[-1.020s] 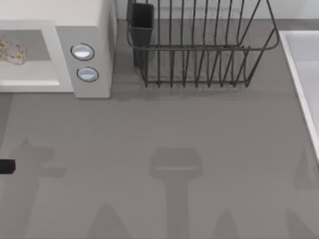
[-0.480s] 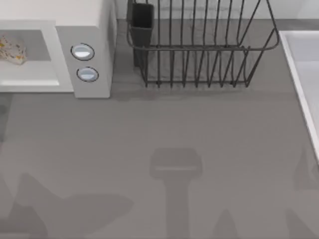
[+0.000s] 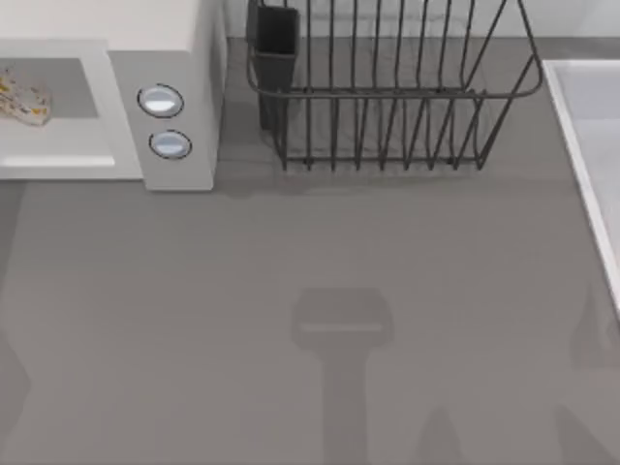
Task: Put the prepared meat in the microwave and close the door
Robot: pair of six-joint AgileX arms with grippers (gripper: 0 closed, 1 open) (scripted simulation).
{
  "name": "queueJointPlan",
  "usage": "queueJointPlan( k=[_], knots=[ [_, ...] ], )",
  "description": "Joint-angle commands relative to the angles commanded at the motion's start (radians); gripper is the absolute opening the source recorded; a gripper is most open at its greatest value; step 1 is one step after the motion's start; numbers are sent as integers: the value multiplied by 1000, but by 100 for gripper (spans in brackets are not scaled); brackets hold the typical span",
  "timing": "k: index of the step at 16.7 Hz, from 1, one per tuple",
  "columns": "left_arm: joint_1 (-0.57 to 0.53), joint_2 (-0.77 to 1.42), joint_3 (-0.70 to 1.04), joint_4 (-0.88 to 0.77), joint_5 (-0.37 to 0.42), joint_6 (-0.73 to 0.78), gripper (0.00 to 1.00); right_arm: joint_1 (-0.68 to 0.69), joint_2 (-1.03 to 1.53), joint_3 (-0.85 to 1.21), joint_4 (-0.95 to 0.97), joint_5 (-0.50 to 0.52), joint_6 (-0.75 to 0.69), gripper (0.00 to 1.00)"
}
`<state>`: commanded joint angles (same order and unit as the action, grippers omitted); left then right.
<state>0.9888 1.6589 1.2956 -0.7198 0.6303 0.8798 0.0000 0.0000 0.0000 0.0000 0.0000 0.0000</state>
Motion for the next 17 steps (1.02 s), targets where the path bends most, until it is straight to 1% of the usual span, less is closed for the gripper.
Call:
queueJointPlan(
  k=[3, 9, 11, 17],
  knots=[
    [50, 57, 45, -28, 37, 31, 0, 0, 0, 0, 0, 0, 0, 100],
    [47, 61, 30, -9, 34, 31, 0, 0, 0, 0, 0, 0, 0, 100],
    [47, 81, -12, 47, 34, 32, 0, 0, 0, 0, 0, 0, 0, 100],
    [52, 166, -188, 323, 38, 35, 0, 0, 0, 0, 0, 0, 0, 100]
  ],
)
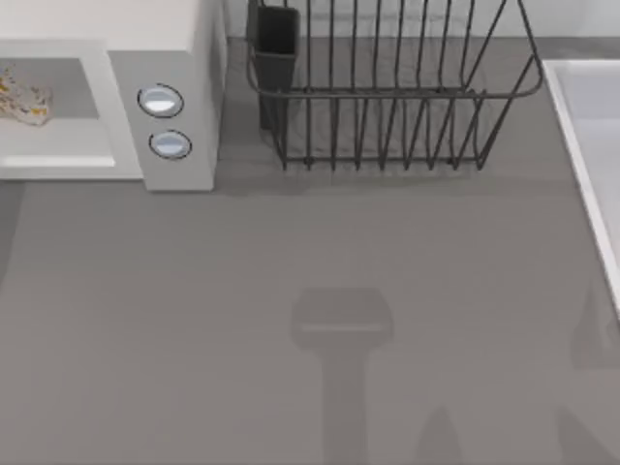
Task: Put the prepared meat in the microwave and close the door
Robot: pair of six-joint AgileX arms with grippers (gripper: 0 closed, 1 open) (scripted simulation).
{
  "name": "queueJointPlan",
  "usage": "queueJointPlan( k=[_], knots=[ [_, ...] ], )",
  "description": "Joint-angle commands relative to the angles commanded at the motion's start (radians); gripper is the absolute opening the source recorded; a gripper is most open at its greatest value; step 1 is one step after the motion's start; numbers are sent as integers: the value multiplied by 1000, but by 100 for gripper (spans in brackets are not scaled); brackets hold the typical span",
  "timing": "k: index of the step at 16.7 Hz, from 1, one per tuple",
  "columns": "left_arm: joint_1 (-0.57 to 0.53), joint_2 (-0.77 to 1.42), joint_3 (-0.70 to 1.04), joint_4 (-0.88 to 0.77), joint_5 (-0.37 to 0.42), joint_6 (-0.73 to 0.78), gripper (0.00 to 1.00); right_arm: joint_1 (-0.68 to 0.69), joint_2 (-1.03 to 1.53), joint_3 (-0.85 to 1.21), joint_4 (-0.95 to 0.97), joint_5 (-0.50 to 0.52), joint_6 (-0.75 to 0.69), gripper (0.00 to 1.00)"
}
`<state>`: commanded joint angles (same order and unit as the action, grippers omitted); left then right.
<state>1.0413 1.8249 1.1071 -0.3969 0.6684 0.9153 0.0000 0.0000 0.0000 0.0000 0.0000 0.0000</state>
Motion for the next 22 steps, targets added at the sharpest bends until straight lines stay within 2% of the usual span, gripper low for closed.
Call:
queueJointPlan(
  k=[8, 16, 22],
  knots=[
    [-14, -4, -48, 45, -4, -11, 0, 0, 0, 0, 0, 0, 0, 100],
    [-168, -273, -375, 194, -82, -180, 0, 0, 0, 0, 0, 0, 0, 100],
    [-185, -300, -407, 210, -89, -203, 0, 0, 0, 0, 0, 0, 0, 100]
  ],
)
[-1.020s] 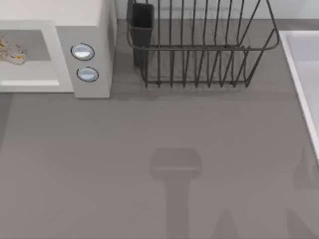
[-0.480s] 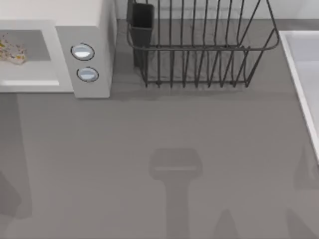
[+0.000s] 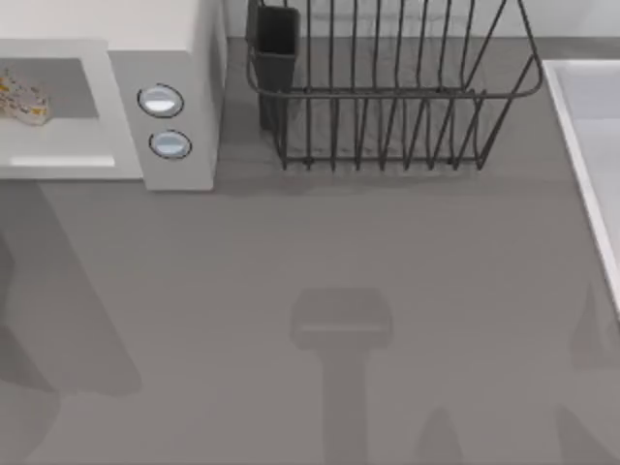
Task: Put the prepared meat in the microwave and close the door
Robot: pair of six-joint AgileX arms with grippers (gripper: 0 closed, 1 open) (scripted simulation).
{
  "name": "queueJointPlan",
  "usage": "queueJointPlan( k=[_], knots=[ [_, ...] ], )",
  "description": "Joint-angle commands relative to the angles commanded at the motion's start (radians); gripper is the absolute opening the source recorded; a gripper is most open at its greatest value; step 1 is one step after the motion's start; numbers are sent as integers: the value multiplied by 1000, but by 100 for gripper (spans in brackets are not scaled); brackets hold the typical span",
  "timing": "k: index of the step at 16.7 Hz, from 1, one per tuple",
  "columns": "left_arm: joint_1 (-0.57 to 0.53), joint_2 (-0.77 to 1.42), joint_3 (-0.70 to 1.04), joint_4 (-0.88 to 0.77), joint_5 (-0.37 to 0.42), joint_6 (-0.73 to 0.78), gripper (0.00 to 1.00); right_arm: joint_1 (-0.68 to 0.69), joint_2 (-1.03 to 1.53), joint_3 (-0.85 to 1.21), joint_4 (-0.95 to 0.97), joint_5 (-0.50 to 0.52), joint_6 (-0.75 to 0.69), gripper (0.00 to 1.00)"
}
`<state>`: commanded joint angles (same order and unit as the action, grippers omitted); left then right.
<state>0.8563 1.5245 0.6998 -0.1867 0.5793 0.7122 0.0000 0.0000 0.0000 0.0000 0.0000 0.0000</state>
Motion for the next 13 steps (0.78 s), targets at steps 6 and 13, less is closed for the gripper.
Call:
queueJointPlan(
  k=[6, 13],
  knots=[
    [-201, -190, -158, 55, -118, -181, 0, 0, 0, 0, 0, 0, 0, 100],
    [-327, -311, -261, 92, -196, -300, 0, 0, 0, 0, 0, 0, 0, 100]
  ],
)
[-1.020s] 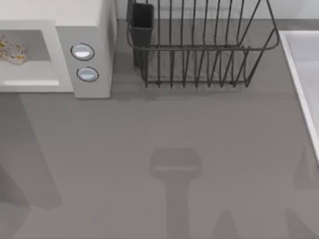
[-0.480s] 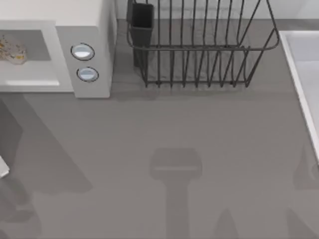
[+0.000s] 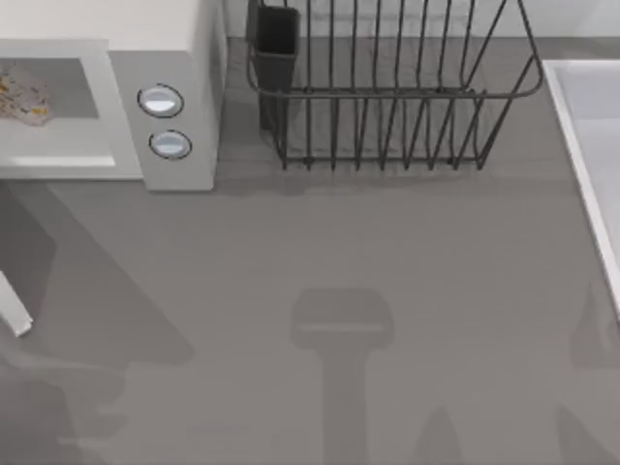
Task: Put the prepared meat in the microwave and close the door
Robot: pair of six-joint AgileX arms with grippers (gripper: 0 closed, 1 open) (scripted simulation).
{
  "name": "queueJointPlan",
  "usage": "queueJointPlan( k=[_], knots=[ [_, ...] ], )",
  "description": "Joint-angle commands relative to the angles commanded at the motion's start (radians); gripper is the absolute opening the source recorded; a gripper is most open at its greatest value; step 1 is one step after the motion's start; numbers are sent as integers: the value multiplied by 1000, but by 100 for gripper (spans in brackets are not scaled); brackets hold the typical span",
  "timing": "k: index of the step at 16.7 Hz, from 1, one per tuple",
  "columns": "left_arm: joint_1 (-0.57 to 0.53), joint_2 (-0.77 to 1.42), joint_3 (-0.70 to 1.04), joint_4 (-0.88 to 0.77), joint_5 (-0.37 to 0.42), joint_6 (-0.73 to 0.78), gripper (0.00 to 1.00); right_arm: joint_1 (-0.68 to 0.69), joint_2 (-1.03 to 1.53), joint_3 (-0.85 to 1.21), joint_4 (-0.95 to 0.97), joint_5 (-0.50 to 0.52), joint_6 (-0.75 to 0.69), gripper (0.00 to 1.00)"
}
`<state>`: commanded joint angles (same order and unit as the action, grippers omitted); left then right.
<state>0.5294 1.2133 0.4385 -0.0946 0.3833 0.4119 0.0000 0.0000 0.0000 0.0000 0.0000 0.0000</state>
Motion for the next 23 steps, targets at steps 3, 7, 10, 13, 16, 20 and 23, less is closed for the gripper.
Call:
queueJointPlan(
  k=[3, 7, 10, 13, 16, 20, 23],
  knots=[
    [-11, 0, 0, -2, -8, -13, 0, 0, 0, 0, 0, 0, 0, 100],
    [-155, -42, -27, 2, -109, -124, 0, 0, 0, 0, 0, 0, 0, 100],
    [-329, -93, -57, 6, -217, -243, 0, 0, 0, 0, 0, 0, 0, 100],
    [-477, -144, -87, 10, -316, -352, 0, 0, 0, 0, 0, 0, 0, 100],
    [-533, -171, -102, 12, -364, -404, 0, 0, 0, 0, 0, 0, 0, 100],
    [-530, -166, -98, 12, -360, -403, 0, 0, 0, 0, 0, 0, 0, 100],
    [-531, -127, -71, 30, -360, -403, 0, 0, 0, 0, 0, 0, 0, 100]
  ],
)
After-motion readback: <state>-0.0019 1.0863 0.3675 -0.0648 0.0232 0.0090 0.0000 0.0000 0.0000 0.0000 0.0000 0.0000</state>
